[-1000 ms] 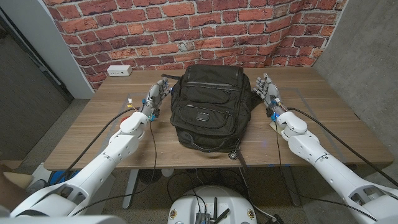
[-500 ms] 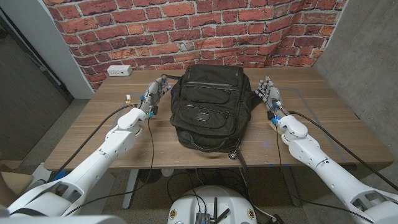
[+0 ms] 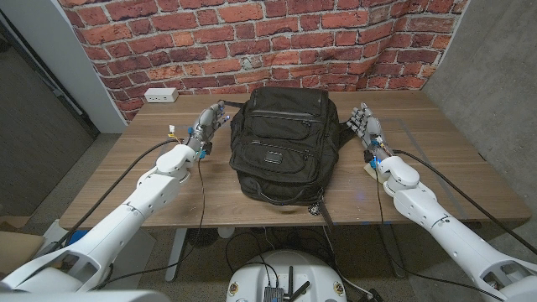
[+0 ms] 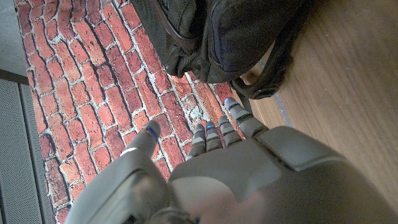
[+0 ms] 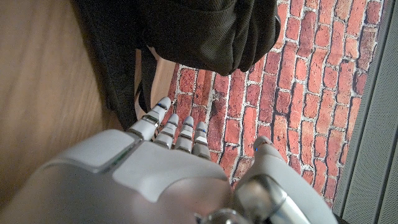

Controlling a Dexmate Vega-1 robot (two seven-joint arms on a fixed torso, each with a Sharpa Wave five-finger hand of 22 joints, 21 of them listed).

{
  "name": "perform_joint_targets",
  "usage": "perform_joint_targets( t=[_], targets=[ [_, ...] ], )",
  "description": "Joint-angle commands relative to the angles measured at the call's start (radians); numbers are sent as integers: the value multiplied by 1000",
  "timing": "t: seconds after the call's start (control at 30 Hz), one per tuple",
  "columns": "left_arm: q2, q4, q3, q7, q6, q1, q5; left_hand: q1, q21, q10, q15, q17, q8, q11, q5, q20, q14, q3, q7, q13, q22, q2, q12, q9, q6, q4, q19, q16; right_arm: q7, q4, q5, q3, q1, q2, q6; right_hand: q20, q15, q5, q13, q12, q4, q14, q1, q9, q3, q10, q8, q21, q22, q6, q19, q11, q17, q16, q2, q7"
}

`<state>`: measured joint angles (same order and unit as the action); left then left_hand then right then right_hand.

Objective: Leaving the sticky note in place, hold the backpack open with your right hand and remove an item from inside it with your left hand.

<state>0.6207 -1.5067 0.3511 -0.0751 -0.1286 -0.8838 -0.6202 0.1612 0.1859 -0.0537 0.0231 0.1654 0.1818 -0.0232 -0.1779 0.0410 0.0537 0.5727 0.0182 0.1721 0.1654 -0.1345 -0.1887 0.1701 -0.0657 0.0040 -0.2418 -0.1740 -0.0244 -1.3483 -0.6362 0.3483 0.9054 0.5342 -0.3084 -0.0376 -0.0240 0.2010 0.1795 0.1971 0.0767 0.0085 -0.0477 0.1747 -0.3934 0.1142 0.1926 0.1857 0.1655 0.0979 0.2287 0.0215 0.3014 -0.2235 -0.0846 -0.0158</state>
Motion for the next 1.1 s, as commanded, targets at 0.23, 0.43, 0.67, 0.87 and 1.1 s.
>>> perform_joint_targets(
  t=[0.23,0.43,0.67,0.87,1.1],
  targets=[
    [57,-180,-40,-152,59,-117,45,10,6,-12,3,2,2,-1,-6,46,15,2,-5,3,3,-1,-4,4,-7,-12,-6,-2,36,5,-9,-12,14,26,-16,-6,-15,7,5,0,-6,5,-11,3,-11,13,0,4,1,8,13,0,-4,1,-27,5],
    [88,-255,-62,-202,90,-162,67,11,5,-13,3,1,3,-4,-6,47,16,4,-7,3,3,0,-3,4,-9,-17,-7,-2,62,22,-18,-20,15,31,-36,-6,-16,7,5,1,-10,6,-14,3,-12,16,0,4,1,10,14,1,-6,2,-28,6],
    [103,-311,-81,-244,120,-199,80,12,5,-14,4,1,4,-6,-6,47,16,6,-8,3,3,0,-4,4,-14,-23,-7,-1,87,31,-15,-21,16,33,-68,-8,-17,7,5,0,-14,8,-18,3,-12,18,-1,5,1,10,16,-1,-8,1,-29,5],
    [100,-317,-86,-259,136,-202,85,14,5,-15,6,1,5,-6,-5,48,16,9,-11,3,3,-1,-3,4,-18,-28,-8,-1,74,-22,2,-24,45,55,-75,-10,-18,7,5,0,-18,9,-21,3,-13,19,-1,5,1,9,18,-1,-9,1,-31,5],
    [83,-258,-72,-215,115,-161,83,15,5,-16,6,1,4,-7,-5,48,18,11,-12,3,3,-1,-4,4,-20,-33,-8,-1,13,-111,43,-29,91,84,-61,-11,-18,6,5,0,-21,12,-23,3,-13,21,-3,5,1,7,19,-1,-10,0,-31,4]
  ],
)
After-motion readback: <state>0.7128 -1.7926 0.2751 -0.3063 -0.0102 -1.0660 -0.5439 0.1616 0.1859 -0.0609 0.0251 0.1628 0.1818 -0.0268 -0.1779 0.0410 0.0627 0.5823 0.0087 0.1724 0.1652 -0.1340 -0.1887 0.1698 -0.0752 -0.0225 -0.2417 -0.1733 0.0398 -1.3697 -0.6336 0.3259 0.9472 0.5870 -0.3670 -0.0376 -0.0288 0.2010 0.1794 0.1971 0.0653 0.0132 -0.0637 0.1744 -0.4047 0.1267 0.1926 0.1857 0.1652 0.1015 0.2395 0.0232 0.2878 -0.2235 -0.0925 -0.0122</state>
